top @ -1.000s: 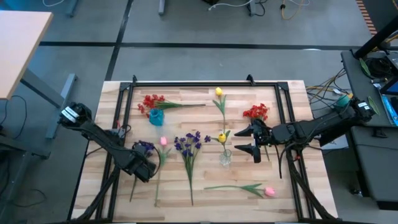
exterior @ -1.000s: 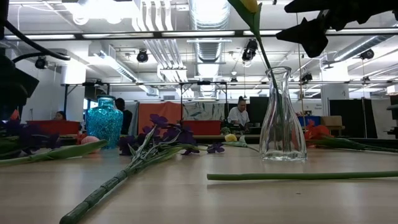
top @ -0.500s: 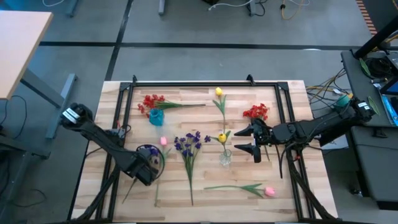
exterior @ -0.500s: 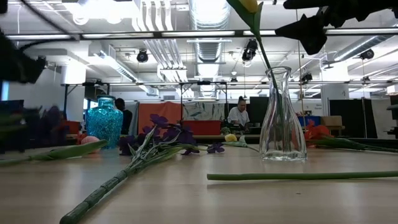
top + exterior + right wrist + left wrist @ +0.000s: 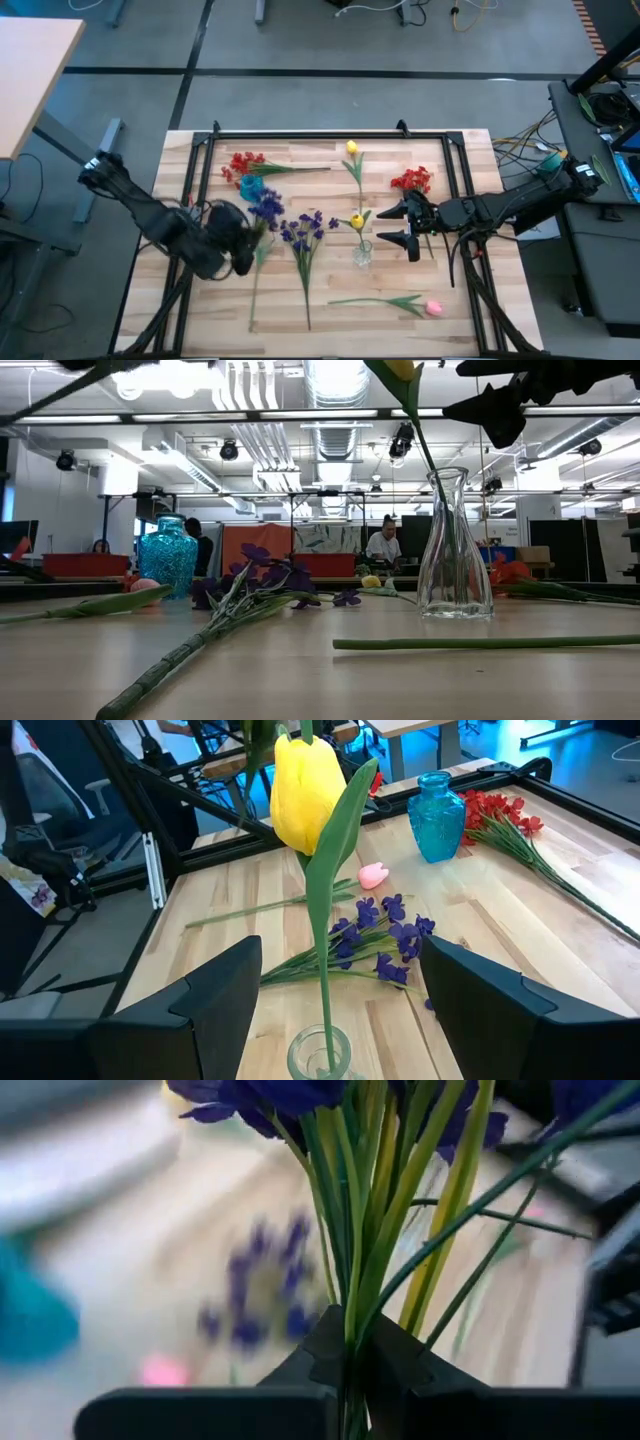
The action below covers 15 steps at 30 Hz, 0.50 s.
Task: Sort flowers into vase by color
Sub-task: Put the left violet flowers into the blue vase
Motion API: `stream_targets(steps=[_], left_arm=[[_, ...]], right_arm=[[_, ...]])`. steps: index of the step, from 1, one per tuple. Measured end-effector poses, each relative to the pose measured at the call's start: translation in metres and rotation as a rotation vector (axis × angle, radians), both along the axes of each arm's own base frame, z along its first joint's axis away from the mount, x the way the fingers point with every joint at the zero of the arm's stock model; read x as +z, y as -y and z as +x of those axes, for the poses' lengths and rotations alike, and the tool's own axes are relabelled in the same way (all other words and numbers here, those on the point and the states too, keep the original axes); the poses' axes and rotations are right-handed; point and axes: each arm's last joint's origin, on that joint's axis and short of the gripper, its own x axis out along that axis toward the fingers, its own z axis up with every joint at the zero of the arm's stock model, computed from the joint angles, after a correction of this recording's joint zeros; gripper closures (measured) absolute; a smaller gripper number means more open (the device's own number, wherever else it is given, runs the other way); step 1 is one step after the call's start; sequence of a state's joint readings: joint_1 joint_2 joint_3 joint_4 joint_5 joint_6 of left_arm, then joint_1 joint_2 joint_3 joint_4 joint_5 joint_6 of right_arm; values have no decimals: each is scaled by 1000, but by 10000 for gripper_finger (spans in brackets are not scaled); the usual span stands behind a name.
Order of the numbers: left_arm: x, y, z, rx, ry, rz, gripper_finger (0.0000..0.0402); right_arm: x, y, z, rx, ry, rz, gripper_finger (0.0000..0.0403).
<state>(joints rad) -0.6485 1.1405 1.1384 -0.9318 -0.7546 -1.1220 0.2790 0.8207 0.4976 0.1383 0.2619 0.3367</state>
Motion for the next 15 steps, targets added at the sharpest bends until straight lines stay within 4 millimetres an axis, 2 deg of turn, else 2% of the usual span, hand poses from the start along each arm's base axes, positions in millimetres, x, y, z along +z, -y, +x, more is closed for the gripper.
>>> stream_targets(steps=[3, 6, 8, 11, 15], left_arm=[[19, -12, -5, -50, 97, 178, 400], [28, -30, -12, 15, 118, 377, 401], [31, -44, -16, 143, 129, 490, 401], [28, -63, -22, 423, 163, 625, 401], [18, -84, -26, 675, 217, 637, 401]], right_arm=[[0, 0, 0, 0, 0, 0, 140], [0, 0, 0, 0, 0, 0, 144], [0, 0, 0, 0, 0, 0, 145], [0, 0, 0, 0, 0, 0, 143], [0, 0, 0, -2, 1, 0, 144]])
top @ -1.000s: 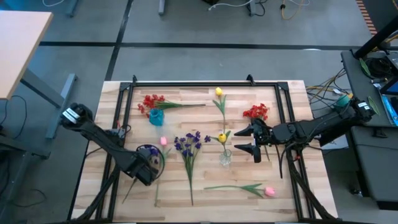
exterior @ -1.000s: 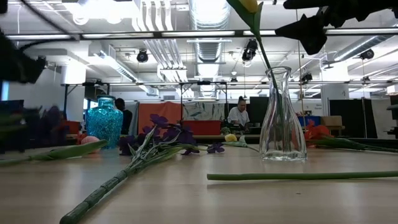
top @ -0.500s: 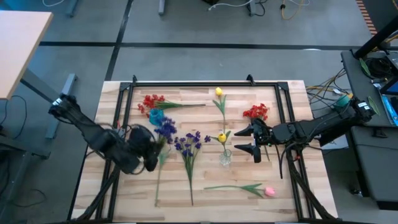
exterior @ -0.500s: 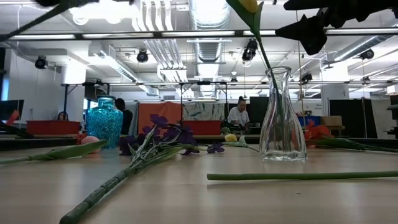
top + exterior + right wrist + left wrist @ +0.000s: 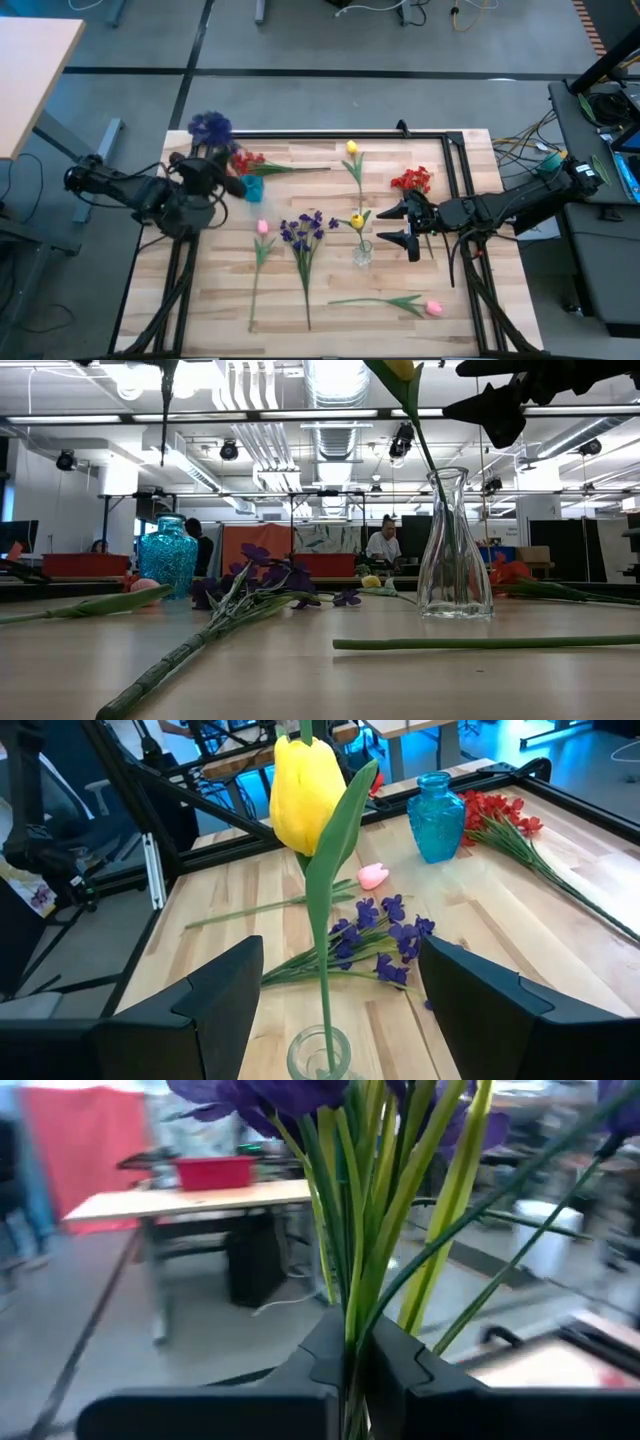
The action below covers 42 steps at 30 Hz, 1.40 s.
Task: Sort flowers into vase by color
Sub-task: Put the left violet flowers into the blue vase
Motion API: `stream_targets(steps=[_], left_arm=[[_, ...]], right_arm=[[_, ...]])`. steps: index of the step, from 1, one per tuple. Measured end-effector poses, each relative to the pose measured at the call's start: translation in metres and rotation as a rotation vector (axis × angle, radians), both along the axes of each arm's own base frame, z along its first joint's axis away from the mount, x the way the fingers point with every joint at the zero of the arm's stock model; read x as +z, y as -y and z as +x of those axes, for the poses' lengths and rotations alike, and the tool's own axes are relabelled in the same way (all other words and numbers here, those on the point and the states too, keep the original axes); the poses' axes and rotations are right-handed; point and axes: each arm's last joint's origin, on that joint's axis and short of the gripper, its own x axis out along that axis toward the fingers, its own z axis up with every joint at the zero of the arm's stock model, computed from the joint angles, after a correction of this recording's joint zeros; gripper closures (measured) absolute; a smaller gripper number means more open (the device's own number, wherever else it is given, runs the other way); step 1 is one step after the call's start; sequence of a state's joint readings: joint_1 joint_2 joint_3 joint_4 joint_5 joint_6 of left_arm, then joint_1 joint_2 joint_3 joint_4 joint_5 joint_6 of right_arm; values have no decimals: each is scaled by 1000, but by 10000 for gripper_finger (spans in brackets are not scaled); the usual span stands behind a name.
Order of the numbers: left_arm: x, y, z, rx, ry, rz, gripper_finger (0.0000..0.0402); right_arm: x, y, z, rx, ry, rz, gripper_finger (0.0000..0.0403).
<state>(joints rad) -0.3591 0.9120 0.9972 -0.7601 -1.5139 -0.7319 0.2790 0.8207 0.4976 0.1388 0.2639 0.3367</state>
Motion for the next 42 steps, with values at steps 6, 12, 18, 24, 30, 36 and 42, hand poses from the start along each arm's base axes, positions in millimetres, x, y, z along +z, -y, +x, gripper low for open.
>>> stream_targets(steps=[6, 12, 18, 24, 30, 36, 42], left_arm=[[-25, -22, 8, 105, -57, -27, 401], [-16, -29, 31, -171, -253, -63, 401], [27, -23, 32, -639, -154, 222, 401], [3, -30, 10, -775, -71, 262, 401], [-44, -38, -12, -540, -66, 203, 401], [-63, -40, -33, -462, 30, 143, 401], [-78, -44, -50, -299, 52, 74, 401]], right_arm=[[0, 1, 0, -28, 3, -7, 143], [0, 1, 0, -32, 6, -7, 145], [0, 1, 0, -33, 6, -7, 143], [0, 1, 0, -33, 7, -7, 147], [0, 1, 0, -32, 4, -6, 143], [0, 1, 0, -32, 3, -5, 146], [0, 1, 0, -32, 2, -5, 144]])
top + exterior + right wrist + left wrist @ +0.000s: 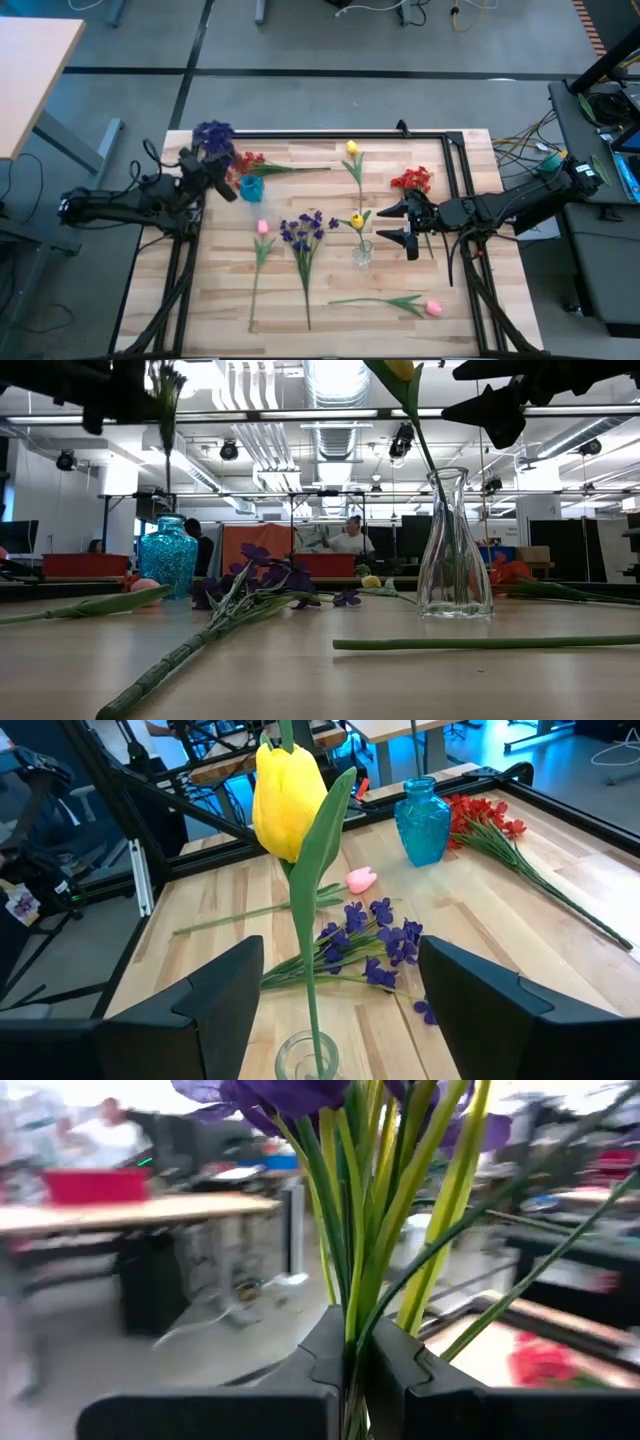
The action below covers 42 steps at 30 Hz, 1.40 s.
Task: Sort flowers into vase by color
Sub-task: Put the left violet flowers into the blue vase, then put the bottom red flowers into the blue vase
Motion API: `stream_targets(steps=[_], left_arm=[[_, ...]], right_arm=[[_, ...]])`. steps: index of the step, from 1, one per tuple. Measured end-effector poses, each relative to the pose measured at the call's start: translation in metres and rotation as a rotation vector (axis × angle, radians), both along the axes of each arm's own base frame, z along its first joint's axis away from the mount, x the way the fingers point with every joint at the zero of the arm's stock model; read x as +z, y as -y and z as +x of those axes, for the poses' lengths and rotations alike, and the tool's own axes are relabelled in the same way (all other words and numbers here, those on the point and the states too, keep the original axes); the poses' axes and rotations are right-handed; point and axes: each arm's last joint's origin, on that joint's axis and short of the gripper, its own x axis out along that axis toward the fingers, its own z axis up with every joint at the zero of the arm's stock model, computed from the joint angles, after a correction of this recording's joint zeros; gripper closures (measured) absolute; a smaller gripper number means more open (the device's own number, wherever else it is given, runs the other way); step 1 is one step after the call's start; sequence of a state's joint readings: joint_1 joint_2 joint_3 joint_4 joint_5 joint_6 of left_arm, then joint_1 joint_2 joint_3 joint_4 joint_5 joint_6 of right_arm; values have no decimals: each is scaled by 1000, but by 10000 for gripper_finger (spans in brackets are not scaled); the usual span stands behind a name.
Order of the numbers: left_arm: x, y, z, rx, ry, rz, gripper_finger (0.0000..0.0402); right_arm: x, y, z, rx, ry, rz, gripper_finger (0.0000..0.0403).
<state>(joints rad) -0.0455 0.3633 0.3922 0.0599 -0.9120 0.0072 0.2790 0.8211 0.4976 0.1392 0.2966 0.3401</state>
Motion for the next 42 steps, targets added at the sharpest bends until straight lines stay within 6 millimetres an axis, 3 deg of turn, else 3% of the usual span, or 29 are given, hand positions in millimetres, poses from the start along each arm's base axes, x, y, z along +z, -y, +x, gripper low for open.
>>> stream_targets(steps=[10, 14, 23, 28, 35, 42], left_arm=[[-10, 0, -4, 10, 19, -43, 401], [-12, 0, -1, 9, 26, -64, 381], [-16, 1, 5, -39, -27, -67, 246], [-11, 2, 0, -103, -105, -168, 176], [-3, 2, -25, -29, -253, -402, 125], [14, 2, -36, -49, -209, -505, 118]], right_arm=[[0, 0, 0, 0, 0, 0, 147], [0, 0, 0, 0, 0, 0, 143], [0, 0, 0, -10, 0, 39, 136], [0, 1, -1, -39, -32, 114, 143], [10, 9, -7, -286, -209, 188, 149], [12, 29, -23, -567, -436, 284, 149]])
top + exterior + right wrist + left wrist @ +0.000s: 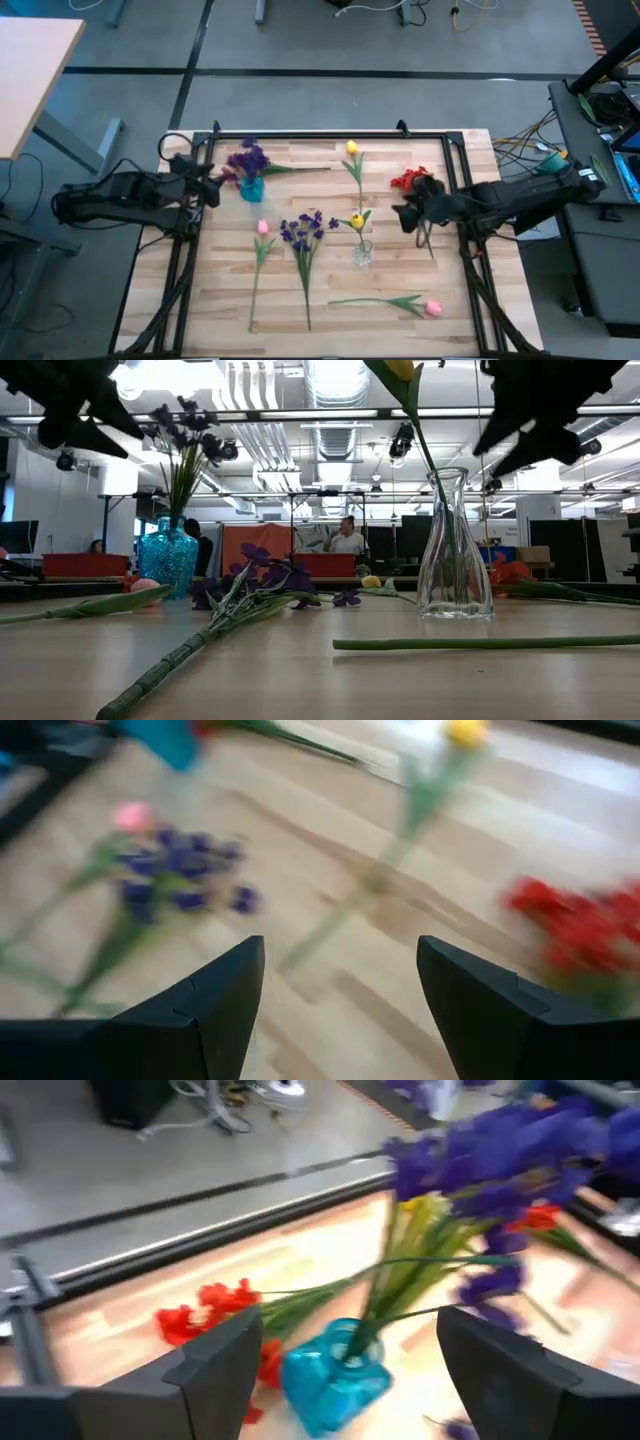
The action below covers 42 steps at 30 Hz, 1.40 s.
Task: Sort flowers into vase by color
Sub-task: Put the bottom red flowers into the blue vase
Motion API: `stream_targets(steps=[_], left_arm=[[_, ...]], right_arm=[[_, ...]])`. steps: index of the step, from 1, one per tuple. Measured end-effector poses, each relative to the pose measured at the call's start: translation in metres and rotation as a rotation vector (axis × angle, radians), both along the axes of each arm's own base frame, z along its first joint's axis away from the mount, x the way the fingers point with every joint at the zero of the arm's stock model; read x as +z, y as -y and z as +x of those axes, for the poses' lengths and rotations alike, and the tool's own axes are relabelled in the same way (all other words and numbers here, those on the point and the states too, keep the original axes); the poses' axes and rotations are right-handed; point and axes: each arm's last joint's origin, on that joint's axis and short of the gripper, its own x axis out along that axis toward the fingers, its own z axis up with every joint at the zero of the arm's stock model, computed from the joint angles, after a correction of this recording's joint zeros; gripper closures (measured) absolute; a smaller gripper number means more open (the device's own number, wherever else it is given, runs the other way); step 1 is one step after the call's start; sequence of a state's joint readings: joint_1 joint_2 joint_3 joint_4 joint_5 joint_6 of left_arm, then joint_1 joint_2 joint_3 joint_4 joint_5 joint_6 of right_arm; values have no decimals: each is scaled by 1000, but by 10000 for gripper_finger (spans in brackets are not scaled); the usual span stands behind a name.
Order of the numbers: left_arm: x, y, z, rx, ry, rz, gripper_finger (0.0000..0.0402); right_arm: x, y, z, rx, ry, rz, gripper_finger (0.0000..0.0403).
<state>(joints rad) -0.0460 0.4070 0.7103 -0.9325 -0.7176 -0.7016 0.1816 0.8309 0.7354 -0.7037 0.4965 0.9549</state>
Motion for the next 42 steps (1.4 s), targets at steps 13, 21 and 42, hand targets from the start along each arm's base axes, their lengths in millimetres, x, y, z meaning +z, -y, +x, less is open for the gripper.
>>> stream_targets(steps=[13, 21, 42], left_arm=[[12, 5, 8, -122, -2, -152, 118], [54, 2, -7, -113, 88, -22, 118], [66, 2, -3, -152, 148, 62, 118]], right_arm=[[-33, 36, -9, -222, -363, 118, 148], [-69, 46, -7, -289, -533, 220, 106], [-124, 66, -9, -372, -602, 271, 189]])
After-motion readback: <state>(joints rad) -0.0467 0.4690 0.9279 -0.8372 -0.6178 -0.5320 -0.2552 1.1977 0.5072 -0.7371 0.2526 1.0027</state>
